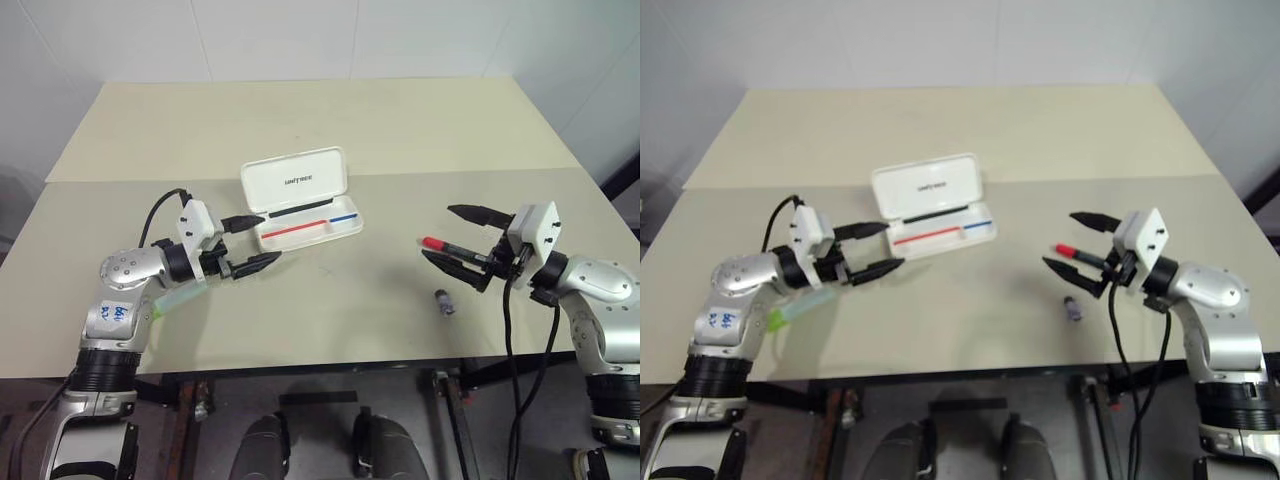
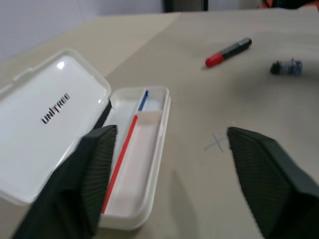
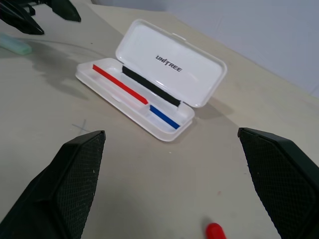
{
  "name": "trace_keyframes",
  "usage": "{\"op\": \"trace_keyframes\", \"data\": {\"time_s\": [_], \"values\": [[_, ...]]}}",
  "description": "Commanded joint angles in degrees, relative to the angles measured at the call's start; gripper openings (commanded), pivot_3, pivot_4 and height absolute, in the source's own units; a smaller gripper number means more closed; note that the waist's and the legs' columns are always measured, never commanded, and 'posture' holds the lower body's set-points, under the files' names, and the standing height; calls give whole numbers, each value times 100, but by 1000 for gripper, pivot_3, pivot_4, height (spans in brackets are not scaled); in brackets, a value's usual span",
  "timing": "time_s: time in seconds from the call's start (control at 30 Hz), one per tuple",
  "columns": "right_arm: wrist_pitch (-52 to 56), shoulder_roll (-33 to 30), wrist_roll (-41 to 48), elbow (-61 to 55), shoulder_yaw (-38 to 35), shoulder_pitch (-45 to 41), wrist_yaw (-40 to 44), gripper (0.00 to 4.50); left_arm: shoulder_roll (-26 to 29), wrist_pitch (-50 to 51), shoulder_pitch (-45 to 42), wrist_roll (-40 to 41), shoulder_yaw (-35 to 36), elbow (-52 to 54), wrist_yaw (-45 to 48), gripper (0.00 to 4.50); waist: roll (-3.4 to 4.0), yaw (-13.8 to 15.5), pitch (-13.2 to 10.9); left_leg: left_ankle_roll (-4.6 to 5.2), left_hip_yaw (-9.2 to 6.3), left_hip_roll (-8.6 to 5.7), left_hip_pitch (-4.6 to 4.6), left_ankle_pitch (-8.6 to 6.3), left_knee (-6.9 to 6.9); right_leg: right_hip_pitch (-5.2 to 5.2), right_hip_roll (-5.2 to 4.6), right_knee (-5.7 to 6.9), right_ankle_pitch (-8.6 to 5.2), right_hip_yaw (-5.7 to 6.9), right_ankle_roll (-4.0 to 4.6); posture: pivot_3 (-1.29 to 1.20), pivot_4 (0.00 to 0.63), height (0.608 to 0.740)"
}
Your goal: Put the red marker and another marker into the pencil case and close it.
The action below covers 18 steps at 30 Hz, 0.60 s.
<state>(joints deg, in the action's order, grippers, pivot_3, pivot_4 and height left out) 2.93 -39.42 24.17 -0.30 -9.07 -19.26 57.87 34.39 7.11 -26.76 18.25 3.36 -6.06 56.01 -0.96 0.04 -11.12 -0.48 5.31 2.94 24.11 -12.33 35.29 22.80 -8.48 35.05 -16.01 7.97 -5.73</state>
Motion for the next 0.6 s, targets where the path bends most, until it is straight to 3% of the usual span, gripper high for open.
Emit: {"op": "trace_keyframes", "data": {"time_s": [0.03,0.27,0.6], "values": [[37,76,108,-297,0,-72,-39,4500,133,-72,-274,-324,-229,-187,71,2896,0,3,0,0,1,0,0,0,0,0,0,1,0,-1,0,0,150,740],[283,202,121,-706,100,-28,-162,4500,137,-265,-904,-846,-637,-1151,210,2896,0,33,0,1,1,0,1,-1,5,1,1,3,0,-1,0,0,150,740],[540,267,270,-1245,34,332,-339,4500,-299,-662,-2002,-1492,-1258,-2682,474,2896,-5,117,-2,-1,6,-2,6,-2,12,3,3,1,1,-4,-3,0,150,740]]}}
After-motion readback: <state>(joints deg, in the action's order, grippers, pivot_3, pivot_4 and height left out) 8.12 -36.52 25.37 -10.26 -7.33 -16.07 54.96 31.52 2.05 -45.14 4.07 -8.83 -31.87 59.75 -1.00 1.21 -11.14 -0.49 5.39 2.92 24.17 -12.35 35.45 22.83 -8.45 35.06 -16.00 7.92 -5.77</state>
